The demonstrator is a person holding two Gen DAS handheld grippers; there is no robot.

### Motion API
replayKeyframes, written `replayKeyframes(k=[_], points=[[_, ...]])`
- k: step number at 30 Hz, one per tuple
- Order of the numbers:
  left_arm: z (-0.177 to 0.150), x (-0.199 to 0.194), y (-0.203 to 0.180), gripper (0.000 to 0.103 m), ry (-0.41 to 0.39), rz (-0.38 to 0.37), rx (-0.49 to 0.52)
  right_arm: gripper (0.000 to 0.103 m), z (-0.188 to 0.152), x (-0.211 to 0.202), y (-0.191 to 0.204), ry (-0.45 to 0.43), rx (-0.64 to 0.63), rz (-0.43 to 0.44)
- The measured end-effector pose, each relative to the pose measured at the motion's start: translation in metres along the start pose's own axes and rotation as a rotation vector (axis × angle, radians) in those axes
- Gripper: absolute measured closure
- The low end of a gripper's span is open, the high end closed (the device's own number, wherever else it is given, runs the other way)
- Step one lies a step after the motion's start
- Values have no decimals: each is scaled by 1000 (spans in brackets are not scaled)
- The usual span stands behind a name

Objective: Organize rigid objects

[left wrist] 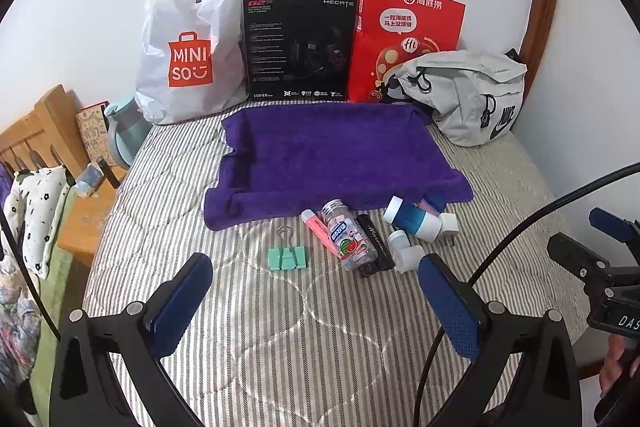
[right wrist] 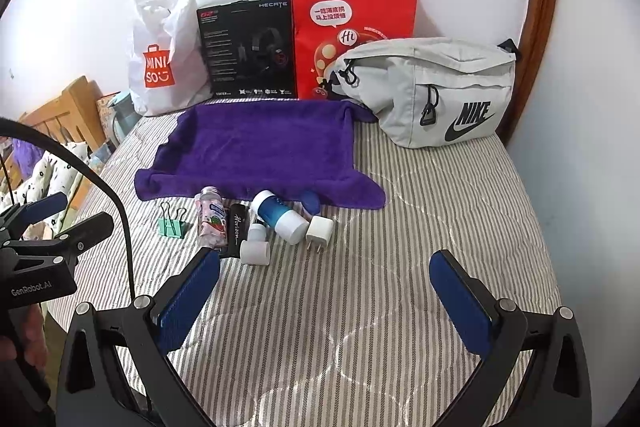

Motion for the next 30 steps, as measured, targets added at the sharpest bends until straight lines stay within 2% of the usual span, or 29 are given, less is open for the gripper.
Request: replayKeyframes(k=[30], points=[[-4, 1, 1, 0, 3, 2, -4, 0, -1, -2, 1, -1, -2, 8]])
Point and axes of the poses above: each gripper's, at about its wrist camera, not at the fingertips, and x roughly the way its jaws point, y to its left, z to its top, the point moved 2 cm from there along x, roughly the way its jaws point, and after that the axes turned 2 degrees about z, right-handed, at the moved point
